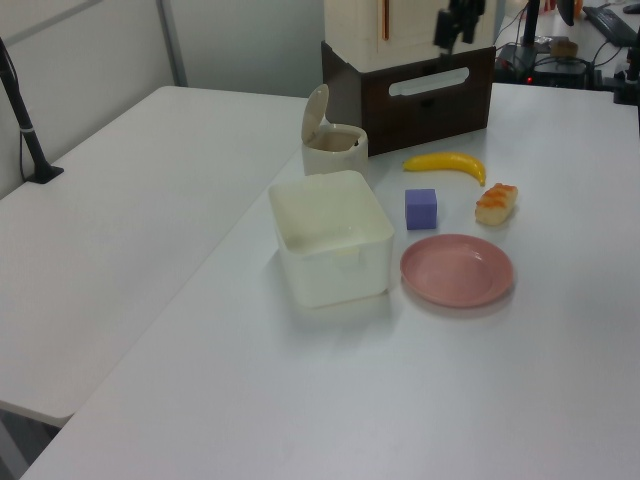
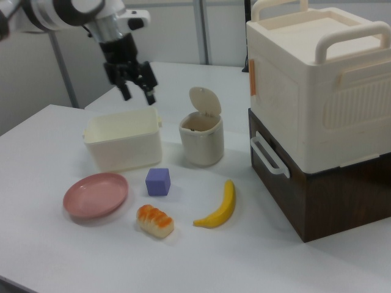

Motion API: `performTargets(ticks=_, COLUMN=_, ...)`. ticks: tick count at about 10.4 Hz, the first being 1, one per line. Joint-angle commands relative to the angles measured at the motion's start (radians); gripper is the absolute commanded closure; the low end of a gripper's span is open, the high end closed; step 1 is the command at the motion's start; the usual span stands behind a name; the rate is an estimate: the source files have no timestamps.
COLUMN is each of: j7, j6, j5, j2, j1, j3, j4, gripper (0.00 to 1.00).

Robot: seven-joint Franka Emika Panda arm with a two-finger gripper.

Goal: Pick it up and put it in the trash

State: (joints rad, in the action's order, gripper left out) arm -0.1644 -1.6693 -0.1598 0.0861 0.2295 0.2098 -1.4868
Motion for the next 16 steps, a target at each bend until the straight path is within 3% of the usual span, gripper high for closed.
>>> performTargets(ticks=1, j7=0.106, j6=0.13, j5=0.101, j2=-0.124, j1=-0.006, j3=-0.007, j4=-0.079, gripper=0.0)
performTargets(ticks=4, j7=0.169, j6=0.128, j5=0.118, j2=-0.171, j1=0.0, j3=-0.01, j4=-0.142, gripper=0.0)
performTargets(ticks=6, j7=0.136, j6=0.134, j5=0.134, j2=-0.17, j1=0.004, j3=-0.02, j4=-0.135, gripper=0.0)
performTargets(ticks=9, j7=-0.051, j6=0.126, j5=0.163, j2=-0.172, j1=0.004, j3=-0.056, j4=-0.107, gripper=0.0)
performTargets(ticks=16, j7=-0.052, j6=0.023, j5=0.166, j2=-0.134, j1=0.004, j3=-0.044, j4=-0.107, gripper=0.0)
